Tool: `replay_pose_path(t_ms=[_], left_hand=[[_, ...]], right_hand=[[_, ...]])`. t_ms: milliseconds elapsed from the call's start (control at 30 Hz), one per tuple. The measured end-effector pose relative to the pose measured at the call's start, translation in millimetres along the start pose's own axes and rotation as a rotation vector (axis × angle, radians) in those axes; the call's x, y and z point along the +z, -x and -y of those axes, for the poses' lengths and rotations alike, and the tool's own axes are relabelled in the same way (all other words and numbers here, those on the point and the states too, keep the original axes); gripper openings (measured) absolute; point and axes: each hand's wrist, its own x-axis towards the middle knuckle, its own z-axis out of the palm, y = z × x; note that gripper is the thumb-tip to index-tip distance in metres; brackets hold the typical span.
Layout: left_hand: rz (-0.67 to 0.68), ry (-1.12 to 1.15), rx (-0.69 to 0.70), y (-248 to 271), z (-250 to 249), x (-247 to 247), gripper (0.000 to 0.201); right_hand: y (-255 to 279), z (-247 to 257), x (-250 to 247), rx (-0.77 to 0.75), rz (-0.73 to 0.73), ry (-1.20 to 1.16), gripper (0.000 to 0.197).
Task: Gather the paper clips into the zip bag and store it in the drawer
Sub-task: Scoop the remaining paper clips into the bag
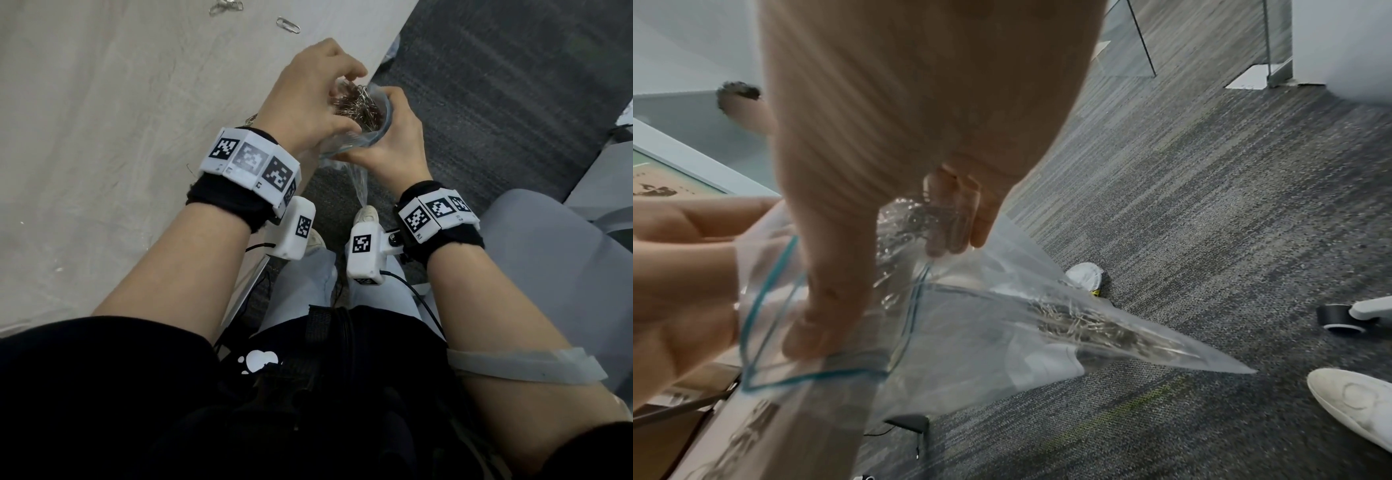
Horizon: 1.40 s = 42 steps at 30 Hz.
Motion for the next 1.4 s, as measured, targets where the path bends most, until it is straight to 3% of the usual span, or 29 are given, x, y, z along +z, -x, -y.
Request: replay_pose_path(t_ms=[167, 333, 433, 600, 800, 1000, 1233, 1400], left_hand=[[0.078, -0.006, 0.021, -2.0, -0.2, 4.1, 0.034], [-0.11, 0.173, -0.066, 9.3, 12.2, -12.8, 0.034], [-0.138, 0.087, -0.148, 17.9, 22.9, -24.4, 0.048], [0.055, -0.05, -0.239, 28.3, 25.8, -35.7, 0.074], [0.045, -0.053, -0.21, 28.2, 20.6, -29.0, 0.059], [-0.003, 0.054, -0.149, 19.4, 18.9, -17.0, 0.067], [0.16, -0.009, -0.004, 1.5, 10.2, -6.4, 0.075], [0.16, -0.067, 0.057, -6.9, 3.7, -4.0, 0.052]], right_hand=[[0.9, 0.2, -1.1, 0.013, 0.001, 0.009, 0.062], [3.1, 4.6, -0.1, 0.024, -0.005, -0.025, 0.07], [4.7, 6.3, -1.0, 0.03, -0.011, -0.035, 0.075], [7.0, 5.6, -1.8, 0.013, -0.014, -0.011, 0.077], [7.2, 1.4, -1.4, 0.004, -0.014, -0.012, 0.077], [4.1, 1.6, -0.6, 0.001, -0.013, -0.031, 0.078], [0.1, -0.9, -0.4, 0.001, -0.009, 0.007, 0.067], [-0.5, -1.3, -1.7, 0.007, 0.0, 0.002, 0.066]])
